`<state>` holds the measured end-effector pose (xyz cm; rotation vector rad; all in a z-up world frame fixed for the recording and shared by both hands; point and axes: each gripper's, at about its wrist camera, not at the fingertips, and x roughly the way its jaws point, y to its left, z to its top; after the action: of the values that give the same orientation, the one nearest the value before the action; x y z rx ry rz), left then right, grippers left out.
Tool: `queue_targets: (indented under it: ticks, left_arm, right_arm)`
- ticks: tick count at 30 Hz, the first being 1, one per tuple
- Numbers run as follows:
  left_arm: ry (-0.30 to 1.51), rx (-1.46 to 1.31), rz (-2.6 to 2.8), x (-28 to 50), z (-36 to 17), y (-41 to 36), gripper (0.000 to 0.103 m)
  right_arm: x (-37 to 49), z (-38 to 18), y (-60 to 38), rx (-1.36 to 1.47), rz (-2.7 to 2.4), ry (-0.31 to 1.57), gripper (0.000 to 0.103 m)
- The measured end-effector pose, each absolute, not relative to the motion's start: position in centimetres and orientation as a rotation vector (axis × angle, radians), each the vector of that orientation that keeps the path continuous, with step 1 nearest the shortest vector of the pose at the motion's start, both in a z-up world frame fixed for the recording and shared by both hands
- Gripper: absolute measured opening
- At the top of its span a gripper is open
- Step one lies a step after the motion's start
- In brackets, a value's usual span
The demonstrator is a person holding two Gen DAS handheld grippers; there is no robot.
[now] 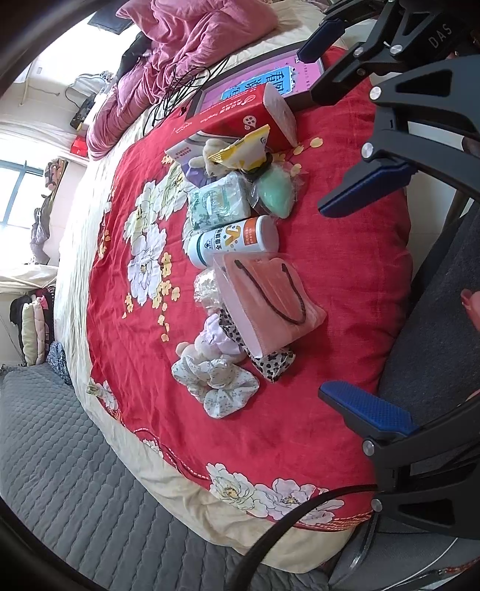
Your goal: Organize soft objects
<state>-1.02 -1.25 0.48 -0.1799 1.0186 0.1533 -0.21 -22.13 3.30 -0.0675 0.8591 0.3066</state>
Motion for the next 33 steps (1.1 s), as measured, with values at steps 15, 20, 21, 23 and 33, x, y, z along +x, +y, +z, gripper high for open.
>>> queue_targets:
  ticks: [15,20,21,23,33]
  left_arm:
    - [1.021,-0.189,0.156,-1.0,0.5,-1.1,0.090]
    - [1.023,-0.192,0.158,-0.9,0.4,-1.1,0.090]
    - [1.022,-0.193,0.158,-0.9,0.4,-1.0,0.090]
    - [1.022,-0.191,0.159,-0.9,0.4,-1.0,0.090]
    - [1.018,-0.221,0.164,-0.7,0.0,0.0,0.090]
  right_arm:
    - [-0.4,3.4,-22.3,-0.076,0.310,0.857,0.084]
    - [-0.3,3.3,-22.2,-0.079,0.309,0.859,0.084]
    - [-0.3,3.3,-22.2,-0.081,0.309,0.859,0.084]
    - [-0.3,3.3,-22.1,-0.085,0.307,0.860,0.084]
    - [0.1,2.9,-21.7,-0.090,0.314,0.870,0.084]
